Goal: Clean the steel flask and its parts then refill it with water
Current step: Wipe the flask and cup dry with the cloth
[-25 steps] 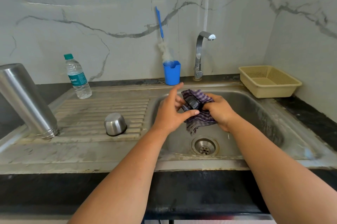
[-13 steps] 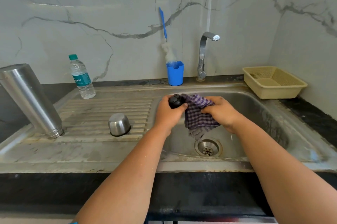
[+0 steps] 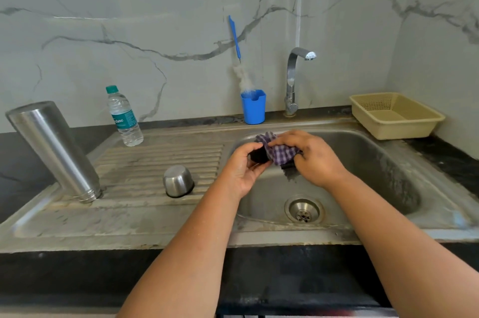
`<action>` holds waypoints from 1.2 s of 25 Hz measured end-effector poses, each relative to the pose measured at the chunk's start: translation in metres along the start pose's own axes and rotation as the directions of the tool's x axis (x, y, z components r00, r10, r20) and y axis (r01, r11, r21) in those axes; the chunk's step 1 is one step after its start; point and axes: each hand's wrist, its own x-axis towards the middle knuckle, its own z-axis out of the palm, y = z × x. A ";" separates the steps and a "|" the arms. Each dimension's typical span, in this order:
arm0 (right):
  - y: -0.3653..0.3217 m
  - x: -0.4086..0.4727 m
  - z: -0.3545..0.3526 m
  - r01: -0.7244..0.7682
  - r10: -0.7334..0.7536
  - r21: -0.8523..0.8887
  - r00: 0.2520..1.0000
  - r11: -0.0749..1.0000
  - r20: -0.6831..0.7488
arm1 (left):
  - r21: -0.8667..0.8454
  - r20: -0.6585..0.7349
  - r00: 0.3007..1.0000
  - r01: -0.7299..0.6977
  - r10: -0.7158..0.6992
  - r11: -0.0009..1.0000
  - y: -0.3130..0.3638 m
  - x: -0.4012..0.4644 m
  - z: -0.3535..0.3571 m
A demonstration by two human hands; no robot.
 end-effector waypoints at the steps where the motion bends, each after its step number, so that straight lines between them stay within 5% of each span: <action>1: 0.000 0.002 -0.003 0.001 -0.002 -0.029 1.000 1.000 -0.024 | -0.008 -0.007 1.000 -0.002 0.002 1.000 0.001 -0.001 0.000; 6: 0.010 -0.002 -0.024 -0.032 0.027 -0.059 0.996 0.998 -0.084 | 0.055 -0.059 0.998 -0.029 0.033 0.998 0.005 0.003 -0.004; 14: 0.011 0.001 -0.011 0.131 -0.132 -0.204 0.991 0.970 0.009 | 0.291 0.026 0.997 -0.080 0.075 0.953 0.002 0.003 -0.004; 24: 0.018 0.007 0.001 0.134 -0.122 -0.191 0.990 0.972 0.073 | 0.423 0.013 0.986 -0.158 0.168 0.892 0.002 0.005 -0.011; 30: 0.018 0.005 -0.003 0.044 -0.046 -0.094 0.999 0.995 -0.012 | 0.462 0.162 0.970 -0.236 0.180 0.855 0.000 -0.001 -0.010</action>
